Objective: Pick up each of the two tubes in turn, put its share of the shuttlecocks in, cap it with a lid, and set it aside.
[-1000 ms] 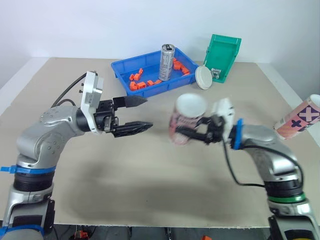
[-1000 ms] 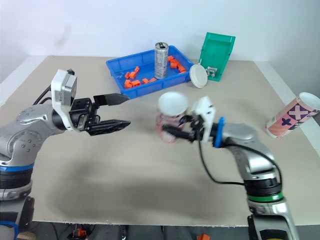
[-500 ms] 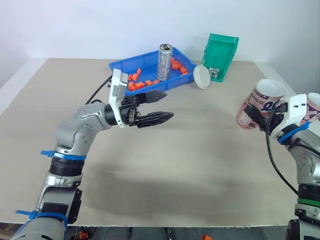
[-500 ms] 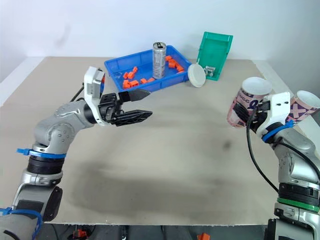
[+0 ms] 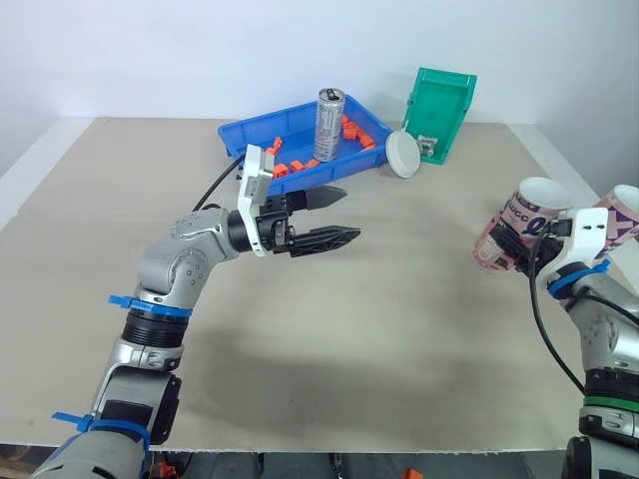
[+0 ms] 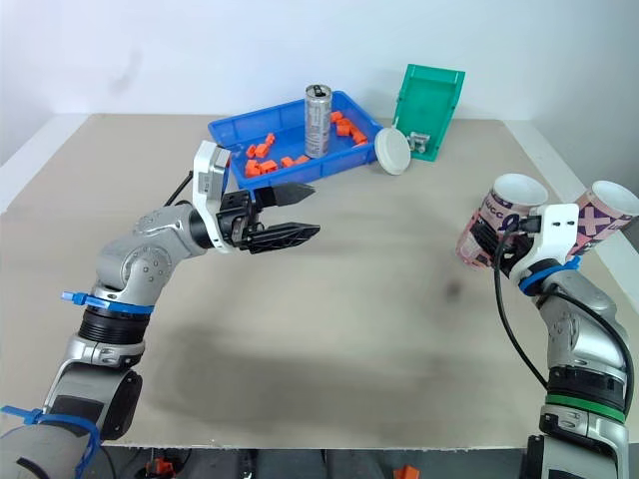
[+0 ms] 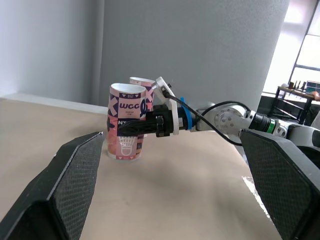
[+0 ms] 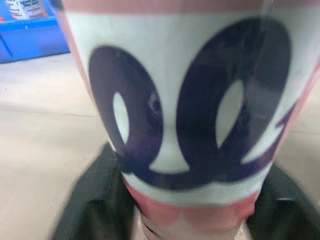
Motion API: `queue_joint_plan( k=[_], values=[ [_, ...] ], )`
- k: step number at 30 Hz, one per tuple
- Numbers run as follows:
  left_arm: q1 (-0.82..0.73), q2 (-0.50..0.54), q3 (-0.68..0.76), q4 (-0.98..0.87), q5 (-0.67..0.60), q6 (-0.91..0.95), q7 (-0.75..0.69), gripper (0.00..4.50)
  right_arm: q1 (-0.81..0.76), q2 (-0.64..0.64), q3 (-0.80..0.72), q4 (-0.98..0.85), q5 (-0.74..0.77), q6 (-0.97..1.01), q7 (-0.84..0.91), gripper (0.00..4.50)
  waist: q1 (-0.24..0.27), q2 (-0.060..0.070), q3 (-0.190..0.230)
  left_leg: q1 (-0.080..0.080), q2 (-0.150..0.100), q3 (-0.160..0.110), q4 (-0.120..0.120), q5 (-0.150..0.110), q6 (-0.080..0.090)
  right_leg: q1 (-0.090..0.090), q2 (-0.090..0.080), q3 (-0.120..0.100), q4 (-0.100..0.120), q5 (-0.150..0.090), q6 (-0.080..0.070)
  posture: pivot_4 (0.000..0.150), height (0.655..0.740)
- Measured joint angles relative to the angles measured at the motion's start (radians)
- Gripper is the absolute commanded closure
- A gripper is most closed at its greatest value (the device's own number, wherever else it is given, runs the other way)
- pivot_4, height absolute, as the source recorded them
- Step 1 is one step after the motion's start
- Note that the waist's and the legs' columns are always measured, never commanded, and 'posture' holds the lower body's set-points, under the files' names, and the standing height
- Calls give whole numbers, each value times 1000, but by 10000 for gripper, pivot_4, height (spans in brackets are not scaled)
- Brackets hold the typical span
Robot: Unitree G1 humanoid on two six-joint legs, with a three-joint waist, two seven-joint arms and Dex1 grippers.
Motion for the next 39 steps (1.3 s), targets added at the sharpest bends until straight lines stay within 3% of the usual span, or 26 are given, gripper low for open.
queue_joint_plan(
  k=[9, 19, 20, 27, 31, 39],
  values=[
    [-11, -2, 2, 2, 6, -4, 4, 0, 58, -17, 61, 66, -52, 35, 4, 508, -1, 1, 0, 0, 0, 1, 0, 0, 0, 0, 0, 1, 0, 0, 0, 1500, 7400],
    [-4, 24, -7, -2, 23, -7, -17, 0, 187, -107, 69, -53, -61, 78, 106, 508, 0, 2, -1, 0, 0, 1, 0, 0, 0, 0, 0, 1, 0, 0, 1, 1500, 7400],
    [44, 102, -16, 0, 61, -16, -42, 0, 261, -168, 71, -110, -63, 74, 164, 508, 0, 4, -2, 2, 0, 1, -2, 0, 0, 1, 0, 1, 0, -2, 0, 1500, 7400],
    [202, 188, 18, -18, 91, -14, -4, 0, 364, -164, 73, -370, 22, 124, 264, 508, -3, 3, -1, 2, 1, 1, -1, 0, 0, 0, 0, 1, 0, 0, 0, 1500, 7400],
    [319, 235, 99, -35, 96, 13, 78, 0, 369, -112, 80, -482, 64, 133, 262, 508, -3, 2, -1, 2, 1, 1, -1, 0, 0, 0, 0, 1, 0, 0, 0, 1500, 7400],
    [487, 243, 202, -98, 98, 22, 204, 0, 297, -20, 235, -623, 144, 175, 277, 508, 6, 1, 0, 0, 1, 1, 0, 0, -1, -1, -1, 0, 0, -1, -1, 1500, 7400]
  ],
)
